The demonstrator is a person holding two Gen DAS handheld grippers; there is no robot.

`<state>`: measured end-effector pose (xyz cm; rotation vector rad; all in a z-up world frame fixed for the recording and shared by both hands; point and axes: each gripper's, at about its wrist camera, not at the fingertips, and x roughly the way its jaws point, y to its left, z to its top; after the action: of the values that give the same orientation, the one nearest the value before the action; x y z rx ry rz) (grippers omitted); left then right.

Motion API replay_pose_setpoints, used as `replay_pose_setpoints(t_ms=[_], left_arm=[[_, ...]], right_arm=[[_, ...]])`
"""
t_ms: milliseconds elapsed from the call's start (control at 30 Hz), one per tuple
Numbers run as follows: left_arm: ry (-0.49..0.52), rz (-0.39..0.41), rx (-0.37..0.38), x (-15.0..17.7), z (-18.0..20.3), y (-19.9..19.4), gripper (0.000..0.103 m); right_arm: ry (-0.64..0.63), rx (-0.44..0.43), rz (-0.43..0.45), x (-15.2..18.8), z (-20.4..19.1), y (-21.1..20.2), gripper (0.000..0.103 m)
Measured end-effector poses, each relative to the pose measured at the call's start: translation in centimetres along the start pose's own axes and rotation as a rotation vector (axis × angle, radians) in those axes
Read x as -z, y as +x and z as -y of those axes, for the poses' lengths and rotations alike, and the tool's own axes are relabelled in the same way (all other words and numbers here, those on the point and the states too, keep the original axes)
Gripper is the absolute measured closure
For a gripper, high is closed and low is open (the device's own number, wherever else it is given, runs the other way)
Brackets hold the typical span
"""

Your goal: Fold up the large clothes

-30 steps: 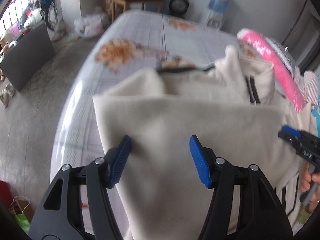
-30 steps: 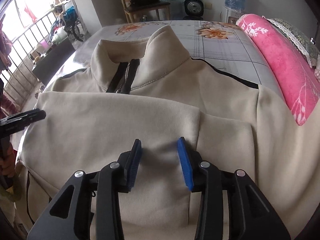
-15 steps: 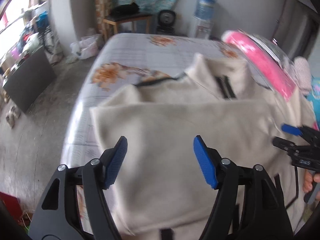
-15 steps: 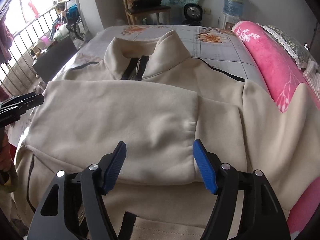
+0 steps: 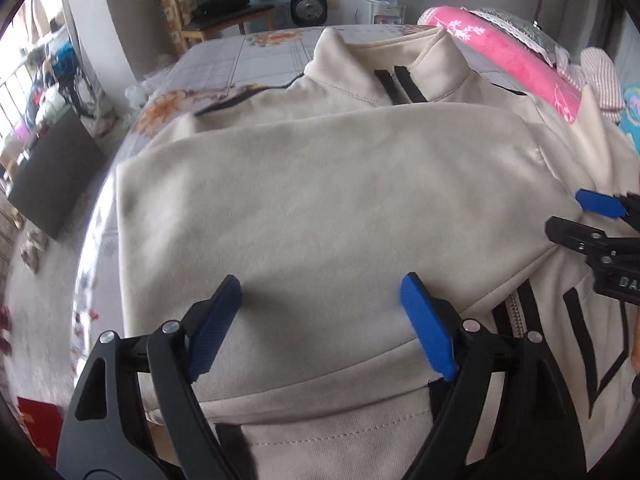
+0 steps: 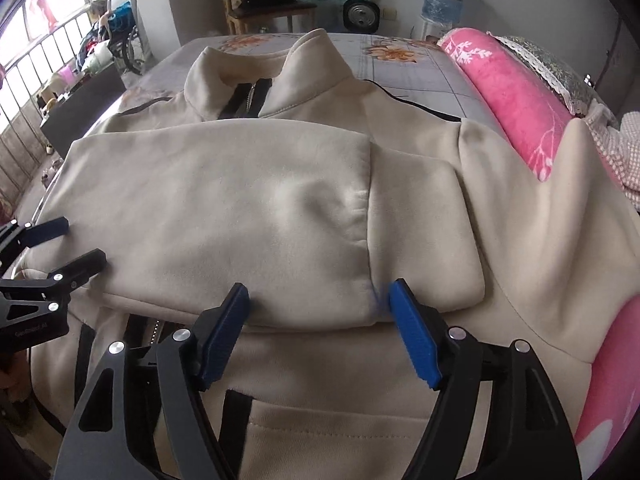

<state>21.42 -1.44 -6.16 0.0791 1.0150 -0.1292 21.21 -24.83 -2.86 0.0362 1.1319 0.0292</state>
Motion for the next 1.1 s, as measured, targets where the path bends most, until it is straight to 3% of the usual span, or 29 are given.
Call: replay_pose_setpoints(t_ms=[100, 167, 300, 500, 1100], left_arm=[[-0.001, 0.014, -0.012, 0.3, -0.1, 0.1, 0.019], [-0.012, 0.024, -0.015, 0.5, -0.2, 0.1, 0.016], [-0.021, 0.035, -0.019, 0.6, -0.3, 0.2, 0.011], [-0.017, 0.053, -0.017, 0.9, -0.5, 0.1, 0.009], [-0.016, 0.057, -0.015, 0.9, -0.5, 0.1, 0.008]], right_arm=[[0.043, 0.010, 0.027, 0.7, 1.0, -1.5, 0.031], [0.079, 0.006, 0.018, 1.4, 1.5, -1.6, 0.021], [0.130, 0.052, -0.046, 3.3, 2.5, 0.1, 0.018], [0.106, 0.062, -0.020, 4.3, 1.7, 0.1, 0.006], [0.124, 0.103, 0.006, 4.5, 1.6, 0.2, 0.006]])
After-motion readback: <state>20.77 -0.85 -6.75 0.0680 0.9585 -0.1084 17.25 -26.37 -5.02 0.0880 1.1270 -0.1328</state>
